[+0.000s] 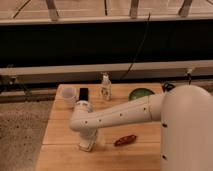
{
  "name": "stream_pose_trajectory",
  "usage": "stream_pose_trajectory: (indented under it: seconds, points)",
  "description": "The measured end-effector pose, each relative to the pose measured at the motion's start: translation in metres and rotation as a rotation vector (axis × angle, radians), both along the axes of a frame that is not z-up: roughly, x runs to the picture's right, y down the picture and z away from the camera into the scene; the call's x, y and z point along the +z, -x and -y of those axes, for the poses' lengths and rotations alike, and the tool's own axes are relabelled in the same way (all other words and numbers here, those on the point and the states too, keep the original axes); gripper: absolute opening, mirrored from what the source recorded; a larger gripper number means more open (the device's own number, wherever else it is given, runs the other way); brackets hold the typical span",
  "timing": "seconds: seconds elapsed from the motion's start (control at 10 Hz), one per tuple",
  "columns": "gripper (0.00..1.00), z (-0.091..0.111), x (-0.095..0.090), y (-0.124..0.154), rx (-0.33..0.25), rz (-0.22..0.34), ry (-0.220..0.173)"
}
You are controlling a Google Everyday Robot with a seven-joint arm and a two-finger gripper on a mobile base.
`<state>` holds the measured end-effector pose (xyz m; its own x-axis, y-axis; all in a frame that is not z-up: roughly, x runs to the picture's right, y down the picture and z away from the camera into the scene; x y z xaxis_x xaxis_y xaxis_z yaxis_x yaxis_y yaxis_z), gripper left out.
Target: Place the white sponge in the ceramic bowl
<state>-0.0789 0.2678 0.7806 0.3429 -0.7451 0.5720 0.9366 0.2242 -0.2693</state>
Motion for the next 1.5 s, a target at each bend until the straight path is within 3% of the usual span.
stream_pose_trajectory:
  seconds: [0.7,1.0,1.2,1.5]
  points:
    - [0.78,-0.004,0.001,0.003,0.001,0.005,0.007]
    - [0.53,-0.003,0.001,0.003,0.004,0.004,0.012]
    - [0.5,-0.003,0.0,0.003,0.005,0.003,0.014]
    - [0.28,0.007,0.0,-0.003,0.011,-0.001,0.008]
